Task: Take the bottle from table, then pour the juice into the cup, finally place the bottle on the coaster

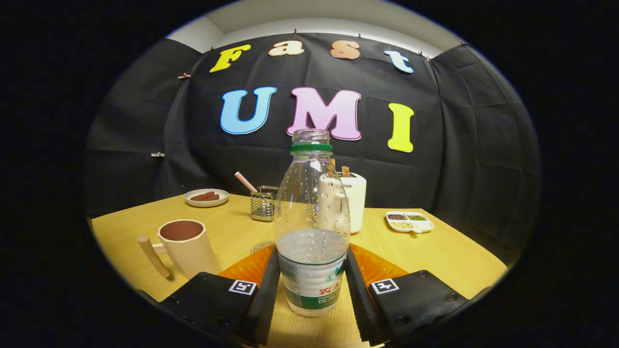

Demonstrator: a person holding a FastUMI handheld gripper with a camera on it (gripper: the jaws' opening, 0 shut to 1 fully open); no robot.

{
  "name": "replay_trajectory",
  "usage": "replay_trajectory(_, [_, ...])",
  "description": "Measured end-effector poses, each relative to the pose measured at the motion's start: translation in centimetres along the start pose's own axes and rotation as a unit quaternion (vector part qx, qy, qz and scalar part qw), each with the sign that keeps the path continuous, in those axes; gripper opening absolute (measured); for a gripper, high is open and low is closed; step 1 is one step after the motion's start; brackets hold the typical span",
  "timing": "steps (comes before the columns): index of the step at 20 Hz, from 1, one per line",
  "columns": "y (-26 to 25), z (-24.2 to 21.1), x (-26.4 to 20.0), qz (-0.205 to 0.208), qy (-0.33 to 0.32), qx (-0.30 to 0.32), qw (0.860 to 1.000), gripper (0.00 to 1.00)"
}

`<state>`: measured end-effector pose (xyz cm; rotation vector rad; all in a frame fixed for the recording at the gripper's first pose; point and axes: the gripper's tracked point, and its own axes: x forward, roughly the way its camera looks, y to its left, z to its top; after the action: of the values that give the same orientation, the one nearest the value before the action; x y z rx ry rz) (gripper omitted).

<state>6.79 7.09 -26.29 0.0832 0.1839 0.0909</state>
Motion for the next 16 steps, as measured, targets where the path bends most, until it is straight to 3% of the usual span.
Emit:
replay_trajectory(5, [-0.9, 4.8, -0.7, -0.013, -0.02, -0.106, 0.994, 0.7])
replay_trajectory(9, [0.6, 6.8, -1.0, 0.005, -0.009, -0.156, 0.988, 0.7])
replay_trajectory(16, [4.4, 8.2, -0.9, 0.04, -0.005, -0.281, 0.959, 0.7])
